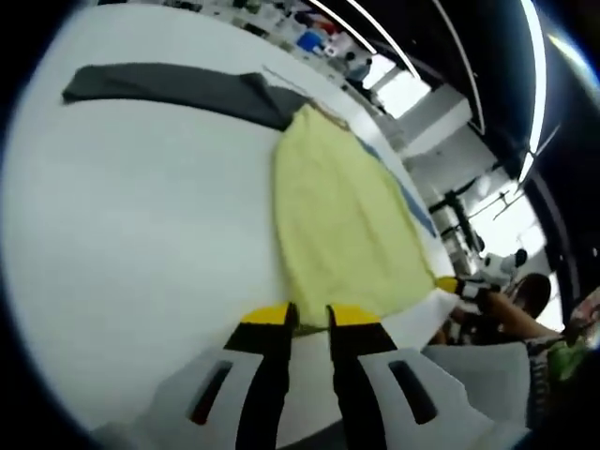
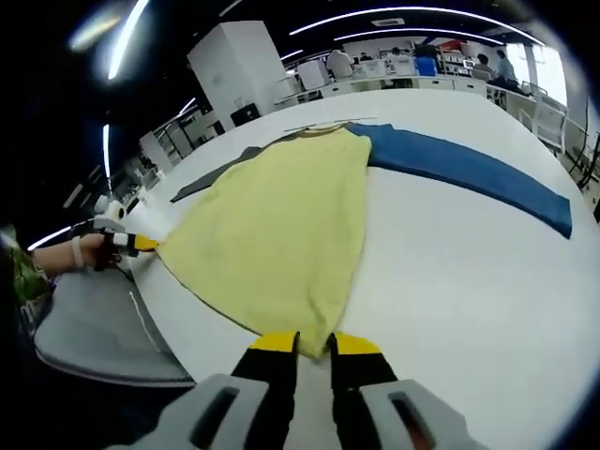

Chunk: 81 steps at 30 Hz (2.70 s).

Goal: Fold the garment on the visible template until the final outline fits inside the template.

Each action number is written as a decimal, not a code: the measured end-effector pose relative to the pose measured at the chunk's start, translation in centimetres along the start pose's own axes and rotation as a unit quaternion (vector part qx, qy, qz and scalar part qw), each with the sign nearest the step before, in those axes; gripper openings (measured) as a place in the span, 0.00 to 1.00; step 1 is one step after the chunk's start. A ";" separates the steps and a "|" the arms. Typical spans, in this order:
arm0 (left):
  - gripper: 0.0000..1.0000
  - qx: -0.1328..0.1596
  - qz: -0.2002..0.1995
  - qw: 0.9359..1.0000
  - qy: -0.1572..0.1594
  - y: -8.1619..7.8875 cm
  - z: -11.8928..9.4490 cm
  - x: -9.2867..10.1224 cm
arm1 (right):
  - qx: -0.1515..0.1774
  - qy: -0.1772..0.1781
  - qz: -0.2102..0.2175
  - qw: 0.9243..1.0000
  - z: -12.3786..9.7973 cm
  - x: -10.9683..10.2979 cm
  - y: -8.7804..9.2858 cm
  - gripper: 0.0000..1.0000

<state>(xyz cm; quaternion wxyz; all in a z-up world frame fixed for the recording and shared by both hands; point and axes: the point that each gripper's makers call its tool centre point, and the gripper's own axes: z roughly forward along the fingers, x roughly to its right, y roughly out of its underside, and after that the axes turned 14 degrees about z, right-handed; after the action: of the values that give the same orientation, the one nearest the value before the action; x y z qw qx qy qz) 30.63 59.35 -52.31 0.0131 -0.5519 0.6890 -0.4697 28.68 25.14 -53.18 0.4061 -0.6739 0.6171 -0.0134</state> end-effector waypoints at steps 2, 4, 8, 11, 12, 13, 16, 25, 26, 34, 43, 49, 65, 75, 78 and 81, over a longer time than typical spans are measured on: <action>0.32 0.020 0.010 1.000 0.001 -0.8 -0.2 0.0 | 0.018 -0.005 -0.009 1.000 -0.1 -0.3 -0.4 0.35; 0.40 0.024 0.015 1.000 0.000 -1.2 -0.5 0.0 | 0.037 -0.003 -0.026 0.999 -0.4 -0.3 -0.9 0.42; 0.63 0.041 0.076 0.996 -0.013 -2.4 -0.7 -0.5 | 0.059 0.005 -0.017 0.998 -0.6 0.2 -1.6 0.55; 0.88 0.053 0.132 0.989 -0.026 -3.8 -0.7 -0.1 | 0.081 0.016 -0.015 0.996 -0.9 0.9 -2.4 0.69; 0.91 0.055 0.138 0.988 -0.028 -3.9 -0.7 -0.1 | 0.085 0.016 -0.019 0.996 -1.0 1.0 -2.6 0.73; 0.94 0.057 0.164 0.984 -0.031 -4.4 -0.8 0.1 | 0.091 0.019 -0.021 0.995 -1.0 1.1 -2.8 0.77; 0.98 0.055 0.203 0.977 -0.040 -5.1 -0.8 0.1 | 0.100 0.029 -0.024 0.994 -1.1 1.6 -3.3 0.90; 0.99 0.063 0.201 0.976 -0.046 -6.7 -0.9 -0.3 | 0.115 0.045 -0.011 0.992 -1.7 3.4 -4.9 0.99; 0.99 0.063 0.199 0.977 -0.047 -6.8 -0.9 -0.4 | 0.115 0.049 -0.009 0.992 -1.7 3.7 -5.1 0.99; 0.99 0.060 0.193 0.978 -0.049 -6.9 -0.9 -0.9 | 0.158 0.084 0.021 0.984 -4.2 8.0 -9.6 0.99; 0.99 0.059 0.183 0.980 -0.060 -7.9 -1.4 -1.9 | 0.207 0.125 0.060 0.968 -7.1 12.2 -13.0 0.98; 0.98 0.062 0.181 0.979 -0.068 -8.4 -1.7 -2.4 | 0.214 0.174 0.090 0.957 -7.4 14.8 -14.1 0.85; 0.93 0.067 0.139 0.984 -0.094 -7.5 -2.3 -4.0 | 0.232 0.247 0.187 0.922 -7.0 22.0 -14.5 0.50; 0.90 0.066 0.116 0.986 -0.097 -6.0 -2.1 -4.1 | 0.223 0.261 0.188 0.920 -6.3 22.8 -14.6 0.29; 0.90 0.067 0.112 0.987 -0.096 -5.8 -2.2 -4.1 | 0.223 0.263 0.193 0.919 -6.2 23.0 -14.7 0.25; 0.89 0.065 0.110 0.987 -0.097 -5.6 -2.3 -4.1 | 0.222 0.268 0.193 0.917 -6.1 23.2 -14.7 0.18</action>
<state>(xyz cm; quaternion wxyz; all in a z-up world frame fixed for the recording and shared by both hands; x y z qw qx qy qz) 35.24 64.25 -49.41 0.1676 -0.5134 0.7092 -0.4532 43.11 0.97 -52.03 0.3595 -0.4054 0.8019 -0.2517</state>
